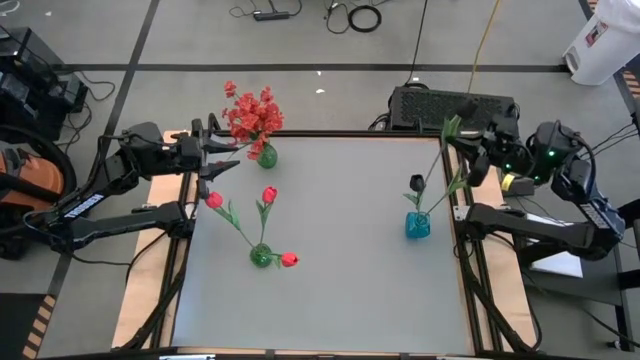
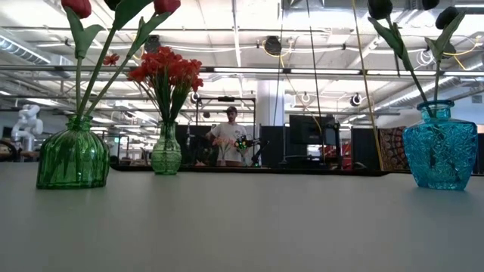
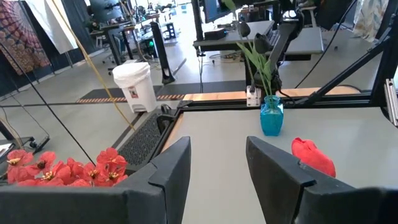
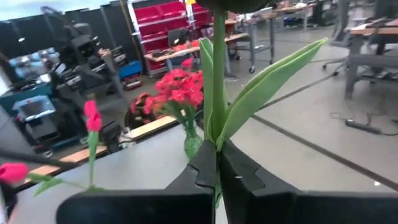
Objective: Sort flowers into vase by color
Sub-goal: Put the black flower into the blue vase
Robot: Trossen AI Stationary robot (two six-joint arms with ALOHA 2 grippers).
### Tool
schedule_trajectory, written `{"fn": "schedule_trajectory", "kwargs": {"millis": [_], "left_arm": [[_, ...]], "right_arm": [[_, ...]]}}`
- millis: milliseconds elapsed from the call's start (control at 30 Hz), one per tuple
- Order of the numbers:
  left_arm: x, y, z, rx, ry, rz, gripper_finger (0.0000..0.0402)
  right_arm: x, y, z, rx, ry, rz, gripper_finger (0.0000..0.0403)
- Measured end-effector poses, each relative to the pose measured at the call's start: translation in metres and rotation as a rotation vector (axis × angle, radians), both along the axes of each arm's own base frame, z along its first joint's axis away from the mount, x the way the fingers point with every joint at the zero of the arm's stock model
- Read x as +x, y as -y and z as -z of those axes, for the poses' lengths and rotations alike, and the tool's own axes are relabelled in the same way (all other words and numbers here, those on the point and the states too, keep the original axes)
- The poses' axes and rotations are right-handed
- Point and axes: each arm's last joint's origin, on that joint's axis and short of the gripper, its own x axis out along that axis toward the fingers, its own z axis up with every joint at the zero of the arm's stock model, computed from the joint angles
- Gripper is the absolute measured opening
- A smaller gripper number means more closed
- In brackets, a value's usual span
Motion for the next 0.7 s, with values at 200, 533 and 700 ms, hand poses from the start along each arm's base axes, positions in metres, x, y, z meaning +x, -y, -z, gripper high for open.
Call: {"fn": "schedule_trajectory", "kwargs": {"millis": [200, 533, 700], "left_arm": [[0.000, 0.000, 0.000, 0.000, 0.000, 0.000, 0.0164], [0.000, 0.000, 0.000, 0.000, 0.000, 0.000, 0.0164], [0.000, 0.000, 0.000, 0.000, 0.000, 0.000, 0.0164]], "right_arm": [[0.001, -0.004, 0.005, 0.017, -0.052, -0.078, 0.0000], [0.002, -0.009, 0.015, 0.051, -0.124, -0.184, 0.0000], [0.008, -0.010, 0.027, 0.080, -0.149, -0.238, 0.0000]]}}
